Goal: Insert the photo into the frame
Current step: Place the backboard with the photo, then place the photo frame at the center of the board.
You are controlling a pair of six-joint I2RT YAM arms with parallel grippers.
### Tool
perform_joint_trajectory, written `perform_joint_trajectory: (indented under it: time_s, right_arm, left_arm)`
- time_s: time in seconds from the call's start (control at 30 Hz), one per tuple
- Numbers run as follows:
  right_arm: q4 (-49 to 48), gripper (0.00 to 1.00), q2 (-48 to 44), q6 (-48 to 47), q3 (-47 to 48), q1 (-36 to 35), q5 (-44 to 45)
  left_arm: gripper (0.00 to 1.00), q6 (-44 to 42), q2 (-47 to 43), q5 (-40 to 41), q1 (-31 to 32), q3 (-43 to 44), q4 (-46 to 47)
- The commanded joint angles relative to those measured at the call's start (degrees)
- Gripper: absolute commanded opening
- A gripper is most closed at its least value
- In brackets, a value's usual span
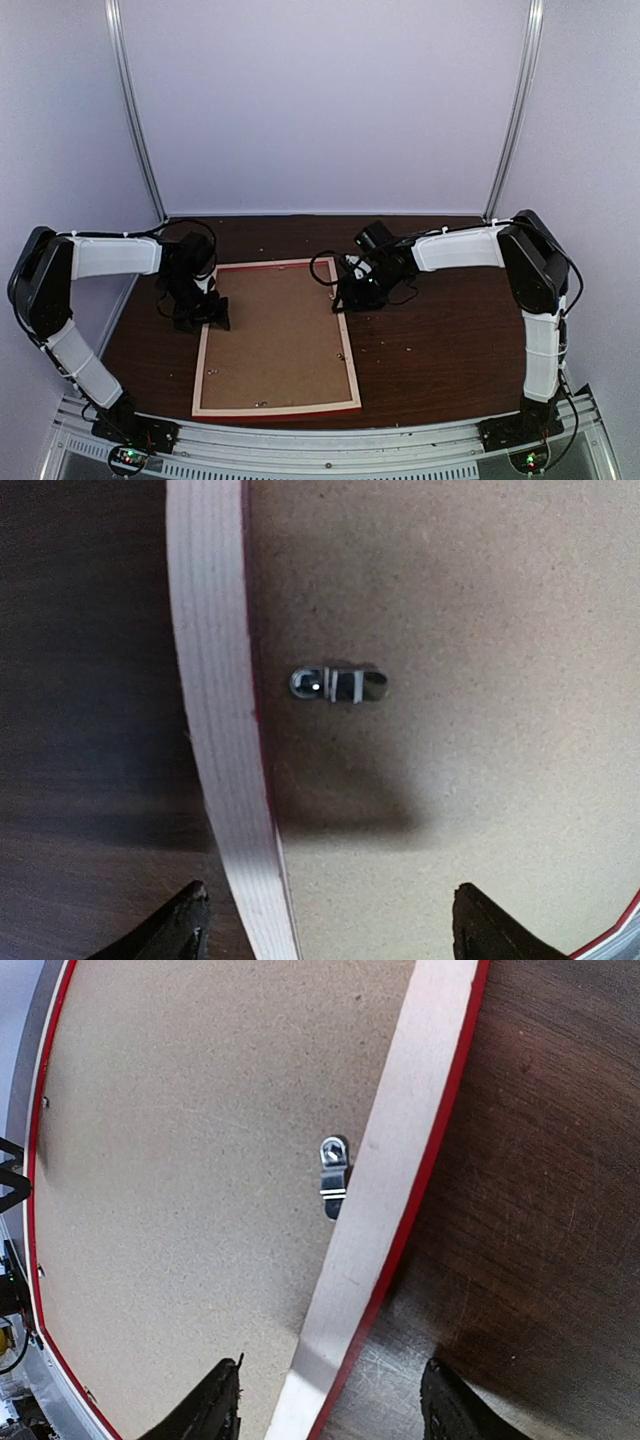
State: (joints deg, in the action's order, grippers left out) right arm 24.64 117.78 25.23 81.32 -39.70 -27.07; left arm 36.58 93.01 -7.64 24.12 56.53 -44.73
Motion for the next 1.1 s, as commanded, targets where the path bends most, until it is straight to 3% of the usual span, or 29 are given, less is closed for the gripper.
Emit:
perform_joint_trajectory:
  time_s: [0.0, 0.33, 0.57, 0.9, 1.07]
  right_arm:
    - [0.1, 0.61, 0.8, 0.4, -0.5, 0.3, 0.2]
    - [-1.6, 0.58, -2.5, 3.2, -4.2, 0.3, 2.1]
    - [0.2, 0.56, -4.8, 3.7, -6.0, 1.0, 4.8]
    - [4.3, 0.48, -12.2, 4.9, -12.4, 2.0, 11.5]
    - [5.1, 0.41, -15.4, 6.5, -16.2, 2.0, 14.1]
  left_arm:
    - [0.84, -2.2, 1.5, -0.2, 0.0, -0.1, 2.6]
    - [0.80, -1.2, 0.9, -11.1, 0.4, -4.5, 13.2]
    - [0.76, 0.9, 2.2, -14.6, 4.7, -3.7, 18.5]
    - [0.76, -0.5, 7.2, -15.5, 9.1, 1.4, 19.6]
    - [0.78, -2.4, 7.6, -8.3, 9.1, 3.8, 18.0]
